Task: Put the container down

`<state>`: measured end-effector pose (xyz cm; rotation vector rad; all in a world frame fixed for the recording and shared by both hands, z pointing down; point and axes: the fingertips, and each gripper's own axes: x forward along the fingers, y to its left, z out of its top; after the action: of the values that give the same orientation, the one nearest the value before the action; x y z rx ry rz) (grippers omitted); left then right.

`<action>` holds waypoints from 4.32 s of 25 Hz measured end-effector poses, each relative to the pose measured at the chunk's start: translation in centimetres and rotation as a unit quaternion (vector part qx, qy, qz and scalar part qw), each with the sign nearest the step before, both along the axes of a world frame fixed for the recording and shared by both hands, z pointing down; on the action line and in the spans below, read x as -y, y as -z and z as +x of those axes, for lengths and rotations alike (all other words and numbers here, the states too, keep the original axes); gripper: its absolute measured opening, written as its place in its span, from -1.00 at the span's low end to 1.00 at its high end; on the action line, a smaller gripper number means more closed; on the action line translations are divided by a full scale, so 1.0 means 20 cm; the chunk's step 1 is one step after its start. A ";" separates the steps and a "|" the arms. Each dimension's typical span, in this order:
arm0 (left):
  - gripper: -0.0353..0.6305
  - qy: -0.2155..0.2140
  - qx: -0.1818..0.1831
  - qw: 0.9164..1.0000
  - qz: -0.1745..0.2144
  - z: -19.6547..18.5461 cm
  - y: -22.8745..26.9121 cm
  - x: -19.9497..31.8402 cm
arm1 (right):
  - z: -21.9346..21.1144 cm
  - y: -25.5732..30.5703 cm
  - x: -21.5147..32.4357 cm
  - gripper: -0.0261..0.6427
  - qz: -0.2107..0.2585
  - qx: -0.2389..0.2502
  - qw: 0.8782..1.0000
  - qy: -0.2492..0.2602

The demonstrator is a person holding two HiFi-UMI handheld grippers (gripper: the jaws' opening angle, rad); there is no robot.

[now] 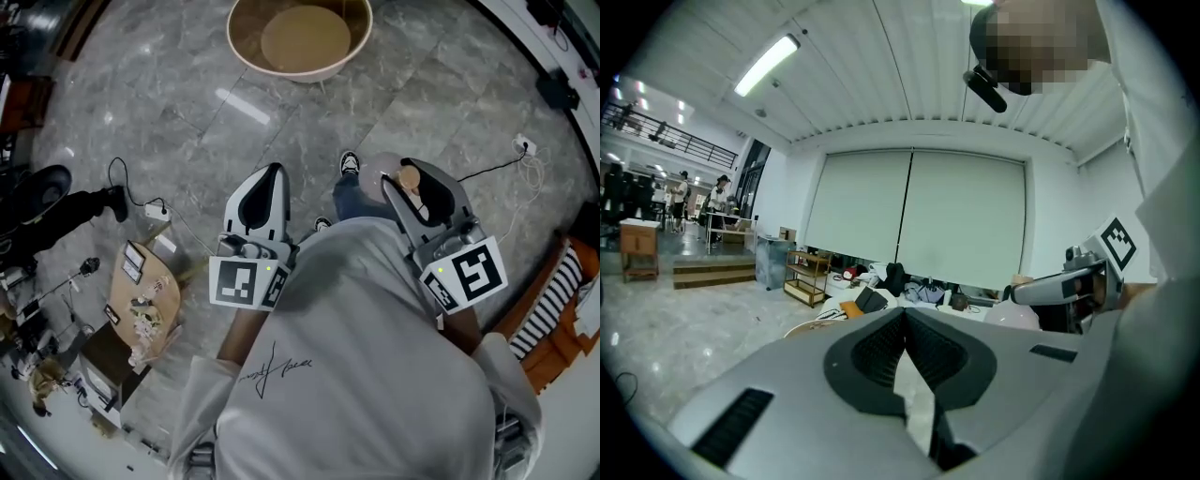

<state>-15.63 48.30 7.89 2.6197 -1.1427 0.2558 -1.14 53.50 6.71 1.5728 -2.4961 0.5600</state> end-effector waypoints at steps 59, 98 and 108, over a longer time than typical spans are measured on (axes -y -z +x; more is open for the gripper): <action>-0.84 0.021 -0.033 0.999 -0.003 0.18 0.05 1.36 | 0.09 -0.05 1.44 -0.48 -0.002 -0.044 0.997 0.056; -0.84 -0.026 -0.025 0.999 -0.003 0.01 0.04 2.22 | -0.08 -0.01 2.29 -0.48 0.010 -0.055 0.998 0.012; -0.84 -0.011 -0.027 0.999 -0.018 0.14 0.00 2.38 | 0.00 -0.12 2.51 -0.48 0.005 -0.061 0.997 0.051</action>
<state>-12.84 0.72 7.92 2.5942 -1.0816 0.2074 -1.04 3.34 9.08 1.4286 -2.4742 0.4248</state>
